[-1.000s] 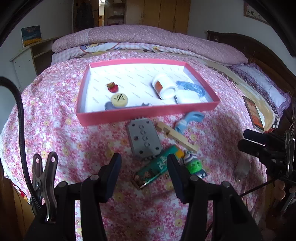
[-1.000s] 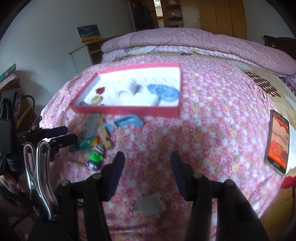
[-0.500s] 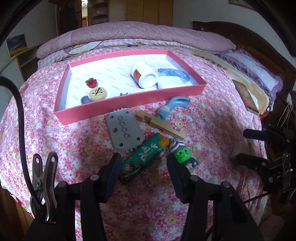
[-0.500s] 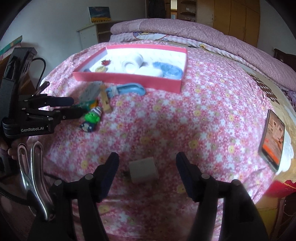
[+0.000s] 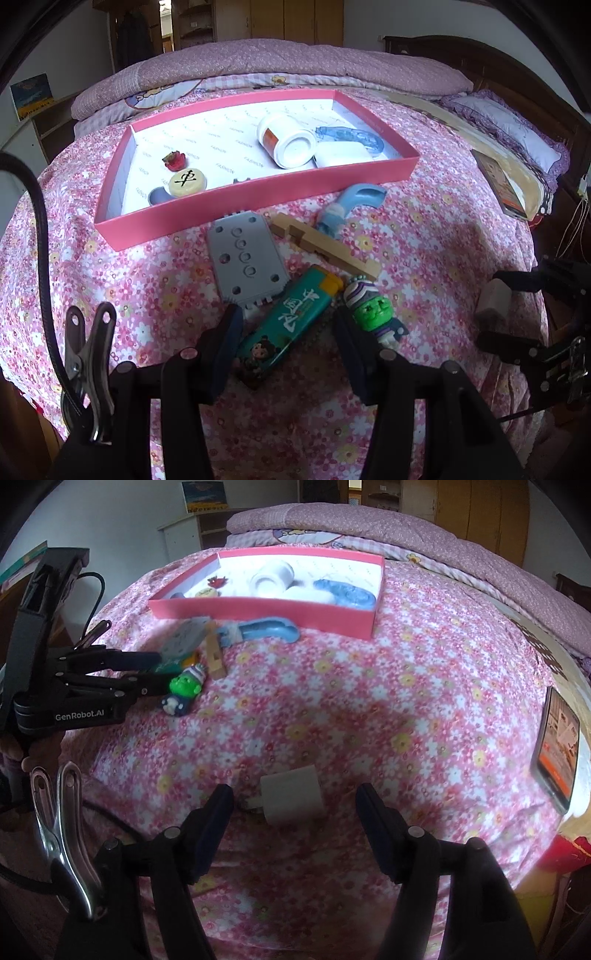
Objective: Organize rigid objects
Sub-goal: 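Grasp the green lighter with the left tool while the right tool grasps the white plug, then carry the green lighter and white plug into the pink box and release both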
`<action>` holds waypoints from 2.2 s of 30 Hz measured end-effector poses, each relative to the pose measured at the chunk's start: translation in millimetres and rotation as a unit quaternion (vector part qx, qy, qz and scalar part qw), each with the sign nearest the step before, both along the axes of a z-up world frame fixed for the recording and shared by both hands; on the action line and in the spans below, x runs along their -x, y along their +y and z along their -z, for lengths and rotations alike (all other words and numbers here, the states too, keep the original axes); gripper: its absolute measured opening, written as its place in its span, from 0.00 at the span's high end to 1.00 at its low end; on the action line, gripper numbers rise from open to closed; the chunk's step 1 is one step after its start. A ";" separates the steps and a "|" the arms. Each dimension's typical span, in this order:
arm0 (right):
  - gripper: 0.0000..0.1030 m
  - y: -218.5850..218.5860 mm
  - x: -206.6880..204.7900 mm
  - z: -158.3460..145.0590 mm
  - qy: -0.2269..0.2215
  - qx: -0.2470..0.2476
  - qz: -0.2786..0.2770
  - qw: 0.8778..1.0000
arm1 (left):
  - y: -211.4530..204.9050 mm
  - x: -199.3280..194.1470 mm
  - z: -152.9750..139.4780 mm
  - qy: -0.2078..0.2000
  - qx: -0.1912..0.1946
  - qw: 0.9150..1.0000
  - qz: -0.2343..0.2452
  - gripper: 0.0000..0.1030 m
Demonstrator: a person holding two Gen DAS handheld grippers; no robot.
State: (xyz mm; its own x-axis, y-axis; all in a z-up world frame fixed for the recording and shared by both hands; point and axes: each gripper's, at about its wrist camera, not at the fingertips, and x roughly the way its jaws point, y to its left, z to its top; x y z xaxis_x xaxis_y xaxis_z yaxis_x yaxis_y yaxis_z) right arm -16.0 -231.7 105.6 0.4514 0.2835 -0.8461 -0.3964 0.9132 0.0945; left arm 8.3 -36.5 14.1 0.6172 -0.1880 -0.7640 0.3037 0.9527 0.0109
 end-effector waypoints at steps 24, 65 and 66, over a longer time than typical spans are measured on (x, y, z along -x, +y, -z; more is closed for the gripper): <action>0.53 3.6 -2.1 -3.3 -0.018 -0.029 0.011 0.999 | 34.3 15.0 1.1 0.005 0.031 0.998 -0.049 0.76; 0.54 6.0 -30.5 -18.0 -0.038 -0.085 0.034 0.995 | 53.1 2.6 -38.2 -0.034 0.062 0.994 -0.079 0.77; 0.54 5.6 -32.5 -19.7 -0.039 -0.089 0.036 0.995 | 52.7 1.3 -38.7 -0.035 0.062 0.994 -0.079 0.77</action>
State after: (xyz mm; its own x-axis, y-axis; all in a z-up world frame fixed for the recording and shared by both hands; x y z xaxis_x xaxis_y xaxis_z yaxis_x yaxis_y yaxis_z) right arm 16.4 -226.1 125.3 0.5389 0.3897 -0.7468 -0.3426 0.9113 0.2282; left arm 7.0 16.2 52.9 0.6976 -0.1743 -0.6950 0.1532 0.9838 -0.0930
